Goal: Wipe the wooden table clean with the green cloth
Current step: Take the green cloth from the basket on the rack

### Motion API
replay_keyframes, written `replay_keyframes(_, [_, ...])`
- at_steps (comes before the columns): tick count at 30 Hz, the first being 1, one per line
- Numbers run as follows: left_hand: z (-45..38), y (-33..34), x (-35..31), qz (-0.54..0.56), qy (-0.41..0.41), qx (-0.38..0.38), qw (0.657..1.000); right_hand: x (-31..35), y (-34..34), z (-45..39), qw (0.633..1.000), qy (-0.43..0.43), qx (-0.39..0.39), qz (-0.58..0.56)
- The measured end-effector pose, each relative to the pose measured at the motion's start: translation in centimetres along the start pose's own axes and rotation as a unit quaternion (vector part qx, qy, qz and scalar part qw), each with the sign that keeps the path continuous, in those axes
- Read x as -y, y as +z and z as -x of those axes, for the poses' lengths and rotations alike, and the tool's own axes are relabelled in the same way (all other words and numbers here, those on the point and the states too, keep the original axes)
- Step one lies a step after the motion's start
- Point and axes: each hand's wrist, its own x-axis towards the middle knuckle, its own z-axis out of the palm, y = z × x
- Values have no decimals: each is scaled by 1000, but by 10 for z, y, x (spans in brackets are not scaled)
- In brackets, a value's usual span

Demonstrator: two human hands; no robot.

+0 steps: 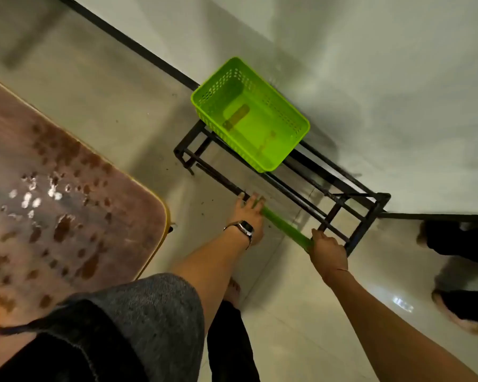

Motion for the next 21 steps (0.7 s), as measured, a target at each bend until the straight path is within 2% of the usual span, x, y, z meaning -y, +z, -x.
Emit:
replay_keyframes(2, [-8,2,1,-62,10,13,998,-4,2,-6,1000,5,4,18])
replay_keyframes(4, [-14,6,2,-77,17,18,997,-9,8,-9,999,11,10,49])
replay_keyframes(9, [-14,11,4,-57,25,-19,998,-8,9,-14,996,-9,19,89])
replay_keyframes(13, [-12,10,4,-30,32,-46,998,-13,10,-11,997,-10,-6,73])
replay_keyframes(15, [-8,10,4,-24,34,-58,997,-16,10,-8,999,-15,-21,43])
replay_keyframes(21, [23,-4,-3,10,8,-85,996,-26,5,26,985,20,-45,-163])
